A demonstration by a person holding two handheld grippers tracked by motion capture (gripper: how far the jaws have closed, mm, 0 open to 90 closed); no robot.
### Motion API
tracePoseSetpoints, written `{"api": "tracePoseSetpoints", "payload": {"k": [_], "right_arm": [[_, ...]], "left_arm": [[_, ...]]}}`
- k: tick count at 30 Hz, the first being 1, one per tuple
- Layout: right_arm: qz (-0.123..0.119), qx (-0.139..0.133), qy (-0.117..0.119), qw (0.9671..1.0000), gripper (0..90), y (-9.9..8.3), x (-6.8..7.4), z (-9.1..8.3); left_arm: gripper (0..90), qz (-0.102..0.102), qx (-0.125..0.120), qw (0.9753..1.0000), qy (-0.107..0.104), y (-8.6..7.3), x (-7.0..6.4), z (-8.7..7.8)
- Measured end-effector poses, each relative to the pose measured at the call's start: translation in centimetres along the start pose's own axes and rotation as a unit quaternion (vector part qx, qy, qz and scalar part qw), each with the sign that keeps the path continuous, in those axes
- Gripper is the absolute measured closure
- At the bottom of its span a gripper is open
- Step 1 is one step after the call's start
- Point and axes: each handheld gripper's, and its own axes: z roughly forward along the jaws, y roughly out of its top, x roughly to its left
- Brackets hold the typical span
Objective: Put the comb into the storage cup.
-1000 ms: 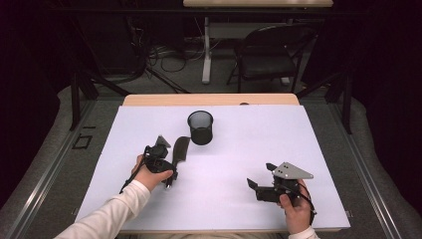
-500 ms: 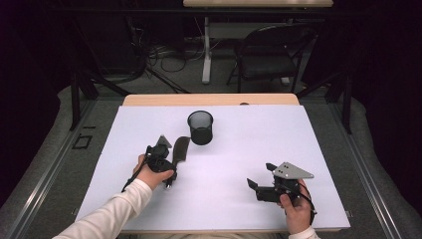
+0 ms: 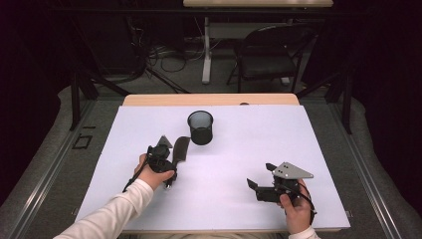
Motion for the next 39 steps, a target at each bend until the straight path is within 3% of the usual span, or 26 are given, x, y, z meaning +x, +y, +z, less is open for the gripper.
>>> {"api": "tracePoseSetpoints", "payload": {"k": [13,39], "right_arm": [[0.001,0.001,0.000,1.0000,14.2,-0.01,-0.03,-0.01],[-0.001,0.005,0.001,1.0000,14.2,-0.05,-0.05,0.02]], "left_arm": [[68.3,-0.001,0.003,0.9998,0.017,0.11,-0.29,0.05],[71.9,-0.026,0.003,0.9996,0.007,0.12,0.11,0.04]]}}
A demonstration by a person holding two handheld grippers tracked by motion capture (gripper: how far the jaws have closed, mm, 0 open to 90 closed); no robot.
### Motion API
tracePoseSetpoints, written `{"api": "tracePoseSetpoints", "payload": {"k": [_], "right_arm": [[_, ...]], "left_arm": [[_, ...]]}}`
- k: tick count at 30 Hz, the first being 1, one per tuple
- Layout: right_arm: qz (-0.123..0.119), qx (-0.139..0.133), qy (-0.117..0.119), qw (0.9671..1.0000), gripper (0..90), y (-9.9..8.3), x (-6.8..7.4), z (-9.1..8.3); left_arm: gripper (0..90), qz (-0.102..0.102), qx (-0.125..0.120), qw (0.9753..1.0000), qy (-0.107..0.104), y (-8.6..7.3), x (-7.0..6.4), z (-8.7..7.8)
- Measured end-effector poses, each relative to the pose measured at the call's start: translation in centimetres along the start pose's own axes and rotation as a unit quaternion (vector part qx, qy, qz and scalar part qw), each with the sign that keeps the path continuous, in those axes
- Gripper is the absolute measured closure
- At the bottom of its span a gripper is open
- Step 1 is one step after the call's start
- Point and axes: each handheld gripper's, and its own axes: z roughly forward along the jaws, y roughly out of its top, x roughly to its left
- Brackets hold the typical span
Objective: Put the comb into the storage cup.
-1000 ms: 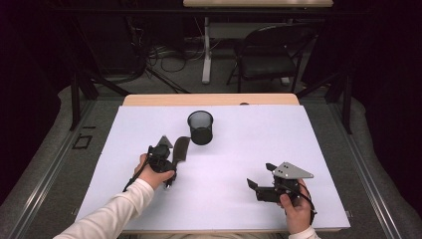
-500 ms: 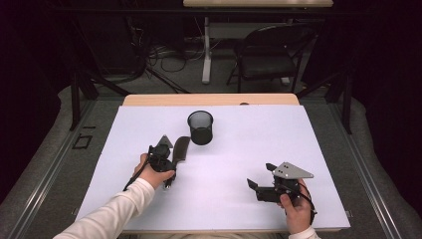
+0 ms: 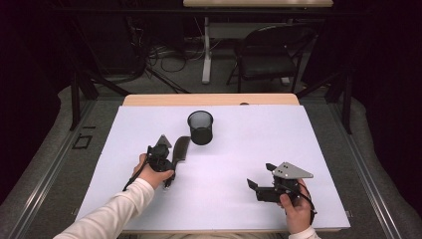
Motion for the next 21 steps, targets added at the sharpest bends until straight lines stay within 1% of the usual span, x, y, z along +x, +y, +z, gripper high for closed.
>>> {"api": "tracePoseSetpoints", "payload": {"k": [2,6,9,13,20,21], "right_arm": [[-0.001,-0.001,0.000,1.0000,14.2,0.00,-0.02,0.00],[0.000,0.000,0.000,1.0000,14.2,-0.01,-0.01,0.01],[-0.001,0.000,0.000,1.0000,14.2,-0.01,-0.02,0.03],[-0.001,0.001,0.000,1.0000,14.2,-0.01,0.02,0.02],[-0.003,0.002,0.000,1.0000,14.2,-0.03,0.01,0.04],[-0.003,0.002,0.000,1.0000,14.2,-0.03,0.02,0.04]], "left_arm": [[72.1,-0.006,-0.002,1.0000,-0.003,-0.01,0.07,0.01],[72.3,-0.010,-0.005,0.9999,-0.007,-0.07,0.18,-0.03],[72.3,-0.007,-0.003,0.9999,-0.007,-0.09,0.25,-0.08],[72.4,-0.011,-0.006,0.9998,-0.014,-0.09,0.40,-0.06],[72.6,-0.010,0.004,0.9997,-0.021,-0.07,0.75,-0.22],[72.6,-0.012,0.000,0.9997,-0.023,-0.09,0.77,-0.20]]}}
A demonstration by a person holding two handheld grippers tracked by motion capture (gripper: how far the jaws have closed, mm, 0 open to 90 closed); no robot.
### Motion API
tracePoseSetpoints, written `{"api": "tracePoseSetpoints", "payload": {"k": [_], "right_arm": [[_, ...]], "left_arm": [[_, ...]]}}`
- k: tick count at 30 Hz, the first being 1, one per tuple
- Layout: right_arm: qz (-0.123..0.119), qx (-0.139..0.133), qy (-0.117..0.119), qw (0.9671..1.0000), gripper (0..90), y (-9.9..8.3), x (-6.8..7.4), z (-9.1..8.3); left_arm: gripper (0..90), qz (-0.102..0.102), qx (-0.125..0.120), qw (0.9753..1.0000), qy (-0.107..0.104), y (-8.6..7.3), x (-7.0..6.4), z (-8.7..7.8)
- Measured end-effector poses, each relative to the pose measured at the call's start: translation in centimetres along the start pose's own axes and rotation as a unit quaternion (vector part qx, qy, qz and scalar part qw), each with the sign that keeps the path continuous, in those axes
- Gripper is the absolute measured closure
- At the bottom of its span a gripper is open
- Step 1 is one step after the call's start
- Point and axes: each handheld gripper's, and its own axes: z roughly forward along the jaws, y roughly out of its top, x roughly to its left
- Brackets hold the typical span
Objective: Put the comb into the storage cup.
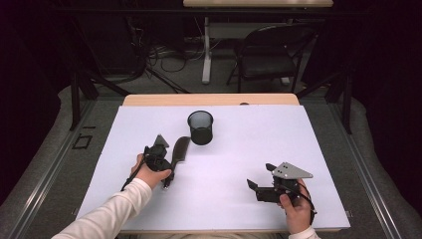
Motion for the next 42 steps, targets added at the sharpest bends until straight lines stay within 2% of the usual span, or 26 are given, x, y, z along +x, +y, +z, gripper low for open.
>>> {"api": "tracePoseSetpoints", "payload": {"k": [9,20,25,30,37,42], "right_arm": [[0.001,0.001,-0.001,1.0000,14.2,0.0,0.0,0.0],[0.000,0.002,-0.002,1.0000,14.2,0.0,0.1,0.1],[0.001,0.002,-0.001,1.0000,14.2,0.0,0.1,0.1],[0.001,0.002,0.000,1.0000,14.2,-0.1,0.1,0.2],[0.002,0.003,0.001,1.0000,14.2,-0.1,0.1,0.2],[0.001,0.003,0.000,1.0000,14.2,-0.1,0.1,0.2]], "left_arm": [[72.6,-0.004,0.001,0.9999,-0.015,0.2,0.5,-0.4],[72.7,-0.008,-0.010,0.9994,-0.033,0.1,1.4,-1.2],[72.7,-0.013,-0.031,0.9985,-0.043,0.0,1.8,-1.9],[72.6,-0.009,-0.050,0.9977,-0.045,0.0,1.9,-2.6],[72.6,-0.001,-0.072,0.9958,-0.056,-0.1,2.3,-3.5],[72.6,0.004,-0.096,0.9935,-0.062,-0.2,2.5,-4.2]]}}
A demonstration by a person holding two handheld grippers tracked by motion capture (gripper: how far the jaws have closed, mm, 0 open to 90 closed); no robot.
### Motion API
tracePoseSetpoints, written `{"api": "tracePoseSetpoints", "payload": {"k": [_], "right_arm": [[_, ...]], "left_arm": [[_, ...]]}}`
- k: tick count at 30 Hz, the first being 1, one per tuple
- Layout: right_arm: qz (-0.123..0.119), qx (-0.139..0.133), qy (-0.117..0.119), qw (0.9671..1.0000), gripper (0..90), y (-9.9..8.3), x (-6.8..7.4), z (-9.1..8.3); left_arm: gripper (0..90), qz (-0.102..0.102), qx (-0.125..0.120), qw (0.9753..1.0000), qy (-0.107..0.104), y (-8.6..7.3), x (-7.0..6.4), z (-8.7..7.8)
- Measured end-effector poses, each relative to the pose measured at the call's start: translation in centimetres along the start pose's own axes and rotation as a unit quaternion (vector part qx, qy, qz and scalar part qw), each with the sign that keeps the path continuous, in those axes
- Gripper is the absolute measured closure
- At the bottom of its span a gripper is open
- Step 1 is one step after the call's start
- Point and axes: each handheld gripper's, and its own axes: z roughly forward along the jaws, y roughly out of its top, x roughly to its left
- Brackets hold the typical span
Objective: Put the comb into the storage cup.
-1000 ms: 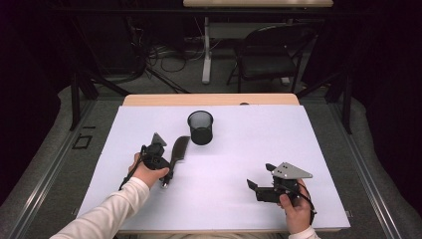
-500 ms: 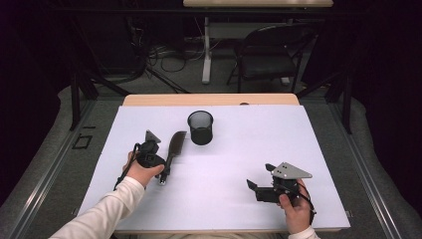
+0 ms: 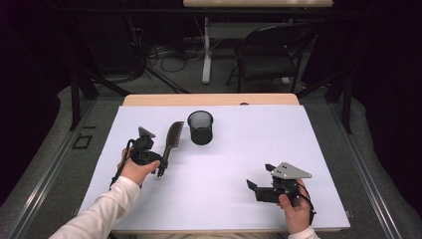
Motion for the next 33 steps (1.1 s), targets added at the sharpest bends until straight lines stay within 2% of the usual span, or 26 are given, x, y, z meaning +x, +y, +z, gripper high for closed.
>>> {"api": "tracePoseSetpoints", "payload": {"k": [5,10,13,21,27,33], "right_arm": [[-0.002,0.002,0.000,1.0000,14.2,0.0,0.0,0.0],[-0.002,0.001,0.000,1.0000,14.2,0.0,0.0,0.0],[-0.002,-0.001,0.001,1.0000,14.2,0.0,0.0,0.1],[-0.001,0.002,0.000,1.0000,14.2,0.0,0.1,0.1],[-0.003,0.002,0.001,1.0000,14.2,0.0,0.1,0.1],[-0.001,0.004,0.001,1.0000,14.2,-0.1,0.1,0.2]], "left_arm": [[72.7,0.006,-0.019,0.9998,-0.001,-0.1,0.1,-0.6],[72.6,0.020,-0.033,0.9993,0.002,-0.3,0.2,-1.2],[72.6,0.023,-0.041,0.9989,-0.004,-0.4,0.2,-1.4],[72.6,0.041,-0.080,0.9959,-0.008,-0.6,0.2,-2.5],[72.6,0.056,-0.109,0.9923,-0.016,-0.8,-0.1,-3.3],[72.6,0.070,-0.147,0.9867,-0.014,-1.1,-0.3,-4.2]]}}
